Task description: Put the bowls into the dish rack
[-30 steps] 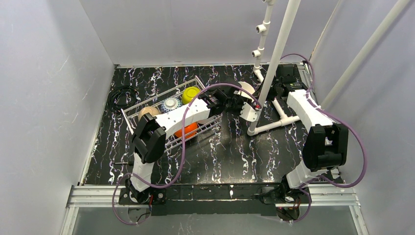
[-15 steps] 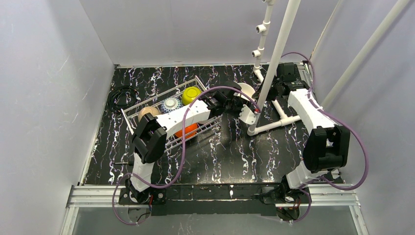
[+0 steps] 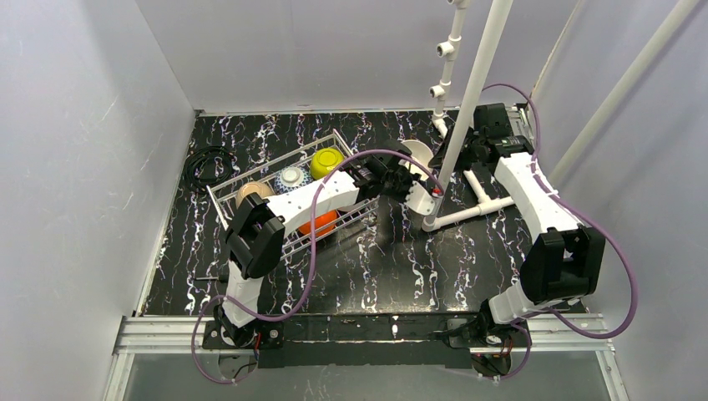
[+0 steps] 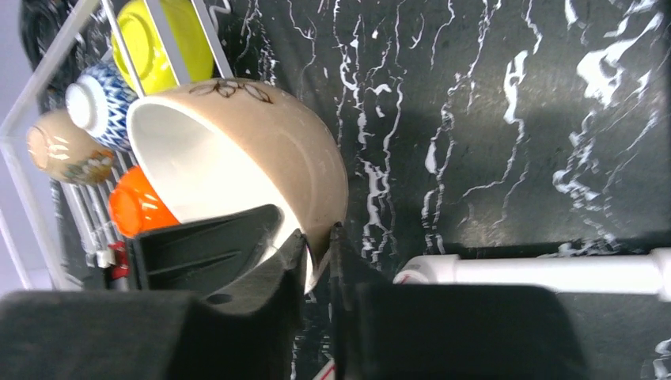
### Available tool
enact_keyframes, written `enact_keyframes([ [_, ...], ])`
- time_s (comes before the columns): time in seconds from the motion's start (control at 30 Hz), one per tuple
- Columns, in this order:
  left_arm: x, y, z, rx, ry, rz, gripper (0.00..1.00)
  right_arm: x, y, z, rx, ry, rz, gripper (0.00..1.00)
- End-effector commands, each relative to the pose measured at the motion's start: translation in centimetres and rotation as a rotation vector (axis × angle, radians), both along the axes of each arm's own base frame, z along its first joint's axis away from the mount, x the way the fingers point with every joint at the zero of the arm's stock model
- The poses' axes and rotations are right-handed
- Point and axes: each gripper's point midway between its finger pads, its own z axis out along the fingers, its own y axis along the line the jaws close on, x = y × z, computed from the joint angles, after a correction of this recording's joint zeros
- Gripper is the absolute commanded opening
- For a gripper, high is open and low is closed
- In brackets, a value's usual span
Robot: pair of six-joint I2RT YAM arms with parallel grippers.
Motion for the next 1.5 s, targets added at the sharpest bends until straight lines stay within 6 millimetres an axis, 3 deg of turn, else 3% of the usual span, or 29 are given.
enact_keyframes([
  [0.0,-0.7,0.9,1.4,-0.013,0.028,0.019,0.00,1.6,0.3,6.0,0.125,-0.123,-0.078,0.32],
  [0.07,-1.0,0.9,1.7,-0.021,0.035,0.018,0.00,1.8,0.4,6.3,0.151,-0.131,-0.097,0.50],
  [0.13,-1.2,0.9,1.8,-0.028,0.043,0.016,0.00,1.9,0.6,7.2,0.179,-0.156,-0.106,0.62],
  [0.27,-1.5,0.8,2.2,-0.050,0.055,0.016,0.00,2.1,0.6,9.4,0.228,-0.225,-0.134,0.75],
  [0.53,-2.2,0.8,5.5,-0.208,0.110,0.080,0.00,1.7,-2.0,10.2,0.196,-0.269,-0.277,0.78],
  [0.77,-2.6,3.4,6.9,-0.293,0.121,0.128,0.00,0.5,-5.1,9.8,0.197,-0.286,-0.384,0.79],
  [0.87,-2.7,4.2,9.0,-0.397,0.143,0.153,0.00,-0.2,-5.7,9.9,0.193,-0.302,-0.402,0.80],
  [1.07,-3.3,6.2,14.1,-0.613,0.275,0.305,0.00,-1.8,-6.2,7.0,0.147,-0.232,-0.411,0.80],
  [1.17,-3.8,8.0,15.3,-0.699,0.464,0.548,0.00,-3.1,-5.9,4.3,0.140,-0.168,-0.387,0.80],
  [1.3,-4.5,11.1,15.8,-0.772,0.573,0.838,0.00,-4.9,-5.9,0.9,0.131,-0.090,-0.394,0.80],
  [1.47,-6.1,14.7,15.4,-0.884,0.816,1.145,0.00,-5.9,-6.5,-0.5,0.098,-0.046,-0.417,0.80],
])
